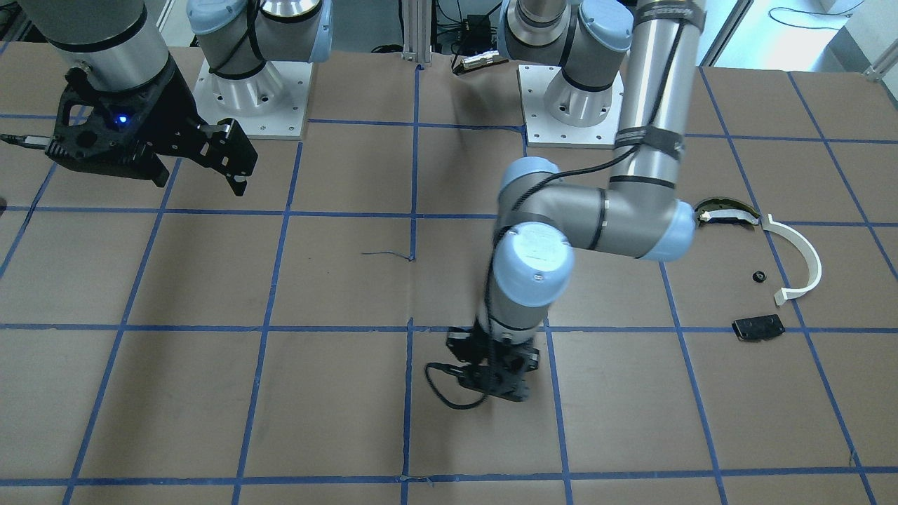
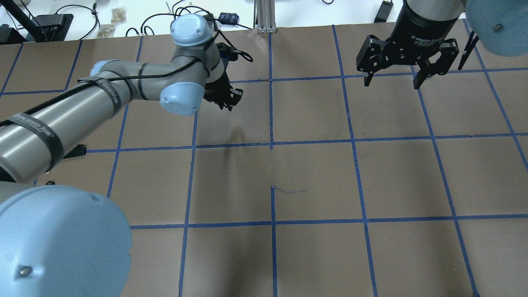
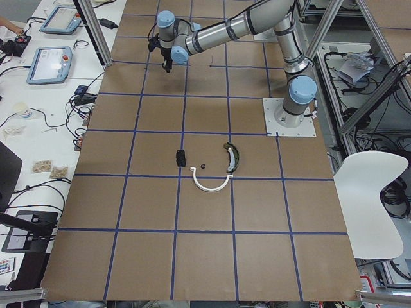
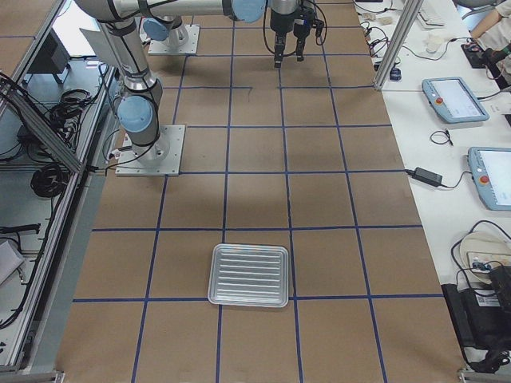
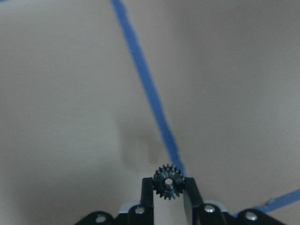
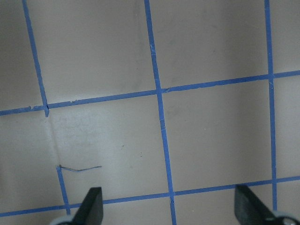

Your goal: Place bearing gear from tray to pile

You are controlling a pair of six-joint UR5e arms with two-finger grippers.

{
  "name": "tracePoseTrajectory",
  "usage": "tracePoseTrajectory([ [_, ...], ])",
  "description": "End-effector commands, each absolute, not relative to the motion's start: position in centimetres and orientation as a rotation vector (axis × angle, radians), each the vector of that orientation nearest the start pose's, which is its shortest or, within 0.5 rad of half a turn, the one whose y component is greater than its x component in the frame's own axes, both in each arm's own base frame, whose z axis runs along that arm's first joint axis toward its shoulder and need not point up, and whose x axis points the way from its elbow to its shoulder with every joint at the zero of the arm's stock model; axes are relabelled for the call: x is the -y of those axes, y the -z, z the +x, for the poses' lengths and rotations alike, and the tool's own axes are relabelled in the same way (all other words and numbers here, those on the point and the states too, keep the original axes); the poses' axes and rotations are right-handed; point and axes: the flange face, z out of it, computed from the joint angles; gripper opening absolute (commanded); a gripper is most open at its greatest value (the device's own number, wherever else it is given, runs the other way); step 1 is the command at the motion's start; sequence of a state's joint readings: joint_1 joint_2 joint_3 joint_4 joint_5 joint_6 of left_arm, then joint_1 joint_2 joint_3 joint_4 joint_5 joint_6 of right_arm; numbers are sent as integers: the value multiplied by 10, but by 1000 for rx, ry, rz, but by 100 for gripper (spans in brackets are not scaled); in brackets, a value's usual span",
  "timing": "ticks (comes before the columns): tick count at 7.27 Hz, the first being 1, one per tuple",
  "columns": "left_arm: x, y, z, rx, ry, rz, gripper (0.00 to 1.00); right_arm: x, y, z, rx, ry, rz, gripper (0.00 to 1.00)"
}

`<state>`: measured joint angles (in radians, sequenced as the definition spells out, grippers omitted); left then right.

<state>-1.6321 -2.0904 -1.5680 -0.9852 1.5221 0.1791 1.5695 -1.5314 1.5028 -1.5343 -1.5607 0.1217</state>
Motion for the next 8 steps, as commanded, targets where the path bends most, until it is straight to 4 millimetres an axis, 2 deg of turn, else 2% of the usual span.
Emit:
tracePoseTrajectory([
  [1, 647, -266, -10, -3155, 76, 317, 0, 510, -500, 132, -3124, 27, 197, 100],
  [2, 632, -261, 37, -3138, 22, 254, 0, 512, -501, 132, -3122, 51, 196, 100],
  [4, 583, -235, 159, -3096, -135, 227, 0, 512, -501, 130, -3122, 54, 201, 100],
  [5, 561, -229, 196, -3112, -169, 163, 0, 512, -501, 130, -3122, 52, 201, 100],
  [7, 524, -226, 245, -3083, -274, 126, 0, 512, -501, 130, -3122, 52, 201, 100],
  [8, 504, -215, 267, -3110, -306, 71, 0, 513, -501, 130, -3122, 54, 203, 100],
])
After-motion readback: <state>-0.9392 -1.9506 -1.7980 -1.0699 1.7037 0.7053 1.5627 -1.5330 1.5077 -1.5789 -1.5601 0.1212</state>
